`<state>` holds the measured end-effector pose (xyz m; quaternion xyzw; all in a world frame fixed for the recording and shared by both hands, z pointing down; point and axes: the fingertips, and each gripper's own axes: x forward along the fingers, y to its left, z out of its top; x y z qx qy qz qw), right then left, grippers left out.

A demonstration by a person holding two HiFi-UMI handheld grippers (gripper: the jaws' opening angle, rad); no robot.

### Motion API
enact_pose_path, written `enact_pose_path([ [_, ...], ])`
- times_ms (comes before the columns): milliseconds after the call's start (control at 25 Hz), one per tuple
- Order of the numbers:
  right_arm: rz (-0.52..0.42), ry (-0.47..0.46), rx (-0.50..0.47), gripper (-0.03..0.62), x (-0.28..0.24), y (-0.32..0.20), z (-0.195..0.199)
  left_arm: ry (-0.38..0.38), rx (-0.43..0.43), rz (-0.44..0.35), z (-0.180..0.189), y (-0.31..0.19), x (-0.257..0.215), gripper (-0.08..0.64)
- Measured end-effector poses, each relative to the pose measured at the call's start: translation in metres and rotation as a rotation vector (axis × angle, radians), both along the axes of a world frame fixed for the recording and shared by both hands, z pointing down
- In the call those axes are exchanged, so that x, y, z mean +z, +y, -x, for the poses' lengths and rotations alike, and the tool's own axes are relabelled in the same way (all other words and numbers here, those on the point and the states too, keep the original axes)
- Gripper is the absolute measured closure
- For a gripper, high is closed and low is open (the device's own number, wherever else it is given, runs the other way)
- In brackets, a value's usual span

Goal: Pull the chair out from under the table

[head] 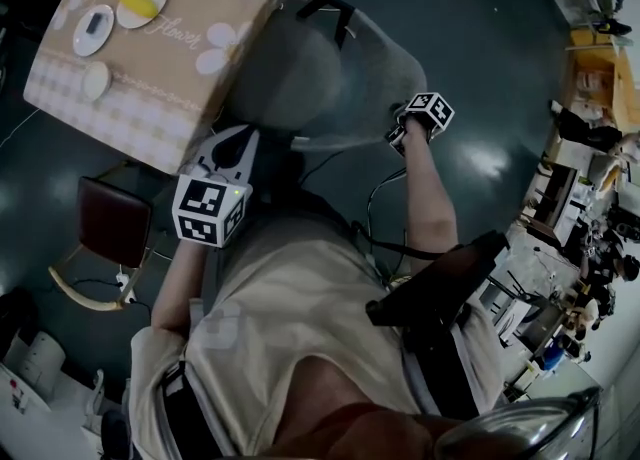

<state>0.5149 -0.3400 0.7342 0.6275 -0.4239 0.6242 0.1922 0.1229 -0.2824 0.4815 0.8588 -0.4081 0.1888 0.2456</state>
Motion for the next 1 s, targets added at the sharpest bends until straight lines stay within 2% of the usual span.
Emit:
enact_pose_path([
  [320, 0.001, -0.014, -0.004, 0.495, 0.0, 0.002, -0.003, -0.001, 0.003, -0.02, -0.023, 0.009, -0.006, 0.552],
  [1000, 0.014, -0.015, 0.023, 0.495, -0.002, 0.022, -0.029, 0.003, 0.031, 0.006, -0.023, 0.002, 0.003, 0.552],
])
